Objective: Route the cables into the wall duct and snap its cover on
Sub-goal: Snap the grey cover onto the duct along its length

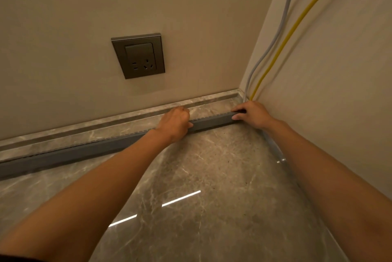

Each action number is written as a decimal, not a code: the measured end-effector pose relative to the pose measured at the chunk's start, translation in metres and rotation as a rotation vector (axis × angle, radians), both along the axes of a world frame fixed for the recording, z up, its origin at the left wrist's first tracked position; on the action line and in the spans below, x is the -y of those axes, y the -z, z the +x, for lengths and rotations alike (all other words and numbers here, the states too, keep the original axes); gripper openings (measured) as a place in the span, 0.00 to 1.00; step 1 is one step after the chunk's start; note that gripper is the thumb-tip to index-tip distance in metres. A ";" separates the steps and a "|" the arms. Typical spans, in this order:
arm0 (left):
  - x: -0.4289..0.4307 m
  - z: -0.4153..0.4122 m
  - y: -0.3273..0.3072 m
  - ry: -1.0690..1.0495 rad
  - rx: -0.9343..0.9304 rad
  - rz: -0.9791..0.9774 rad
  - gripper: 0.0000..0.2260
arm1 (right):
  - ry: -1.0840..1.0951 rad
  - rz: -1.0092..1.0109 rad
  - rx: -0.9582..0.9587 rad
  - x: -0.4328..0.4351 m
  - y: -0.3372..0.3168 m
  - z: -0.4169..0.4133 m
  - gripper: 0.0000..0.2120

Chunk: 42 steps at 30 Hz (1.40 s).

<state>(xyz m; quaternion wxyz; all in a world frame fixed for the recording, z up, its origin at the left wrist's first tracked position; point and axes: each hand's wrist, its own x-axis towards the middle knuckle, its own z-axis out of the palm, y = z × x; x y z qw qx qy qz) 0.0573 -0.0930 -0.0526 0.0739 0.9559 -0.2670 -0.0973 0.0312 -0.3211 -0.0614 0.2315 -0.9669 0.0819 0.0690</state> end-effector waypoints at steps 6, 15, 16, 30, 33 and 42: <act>0.003 -0.003 -0.001 0.006 0.013 0.070 0.12 | -0.016 -0.011 -0.011 -0.002 -0.001 0.002 0.15; 0.050 -0.016 0.006 0.211 0.248 0.197 0.17 | -0.013 0.015 0.031 -0.001 0.004 -0.004 0.11; 0.052 -0.016 0.007 0.230 0.261 0.203 0.15 | -0.013 0.047 0.018 0.002 0.005 -0.004 0.12; 0.039 -0.013 0.003 0.165 0.131 0.172 0.16 | 0.096 0.349 -0.224 0.011 -0.008 0.010 0.18; 0.038 -0.008 -0.002 0.152 0.088 0.161 0.16 | 0.086 0.352 -0.232 0.011 -0.008 0.009 0.19; 0.048 -0.008 -0.011 0.122 -0.024 0.143 0.14 | 0.014 0.379 -0.281 0.019 -0.008 0.000 0.14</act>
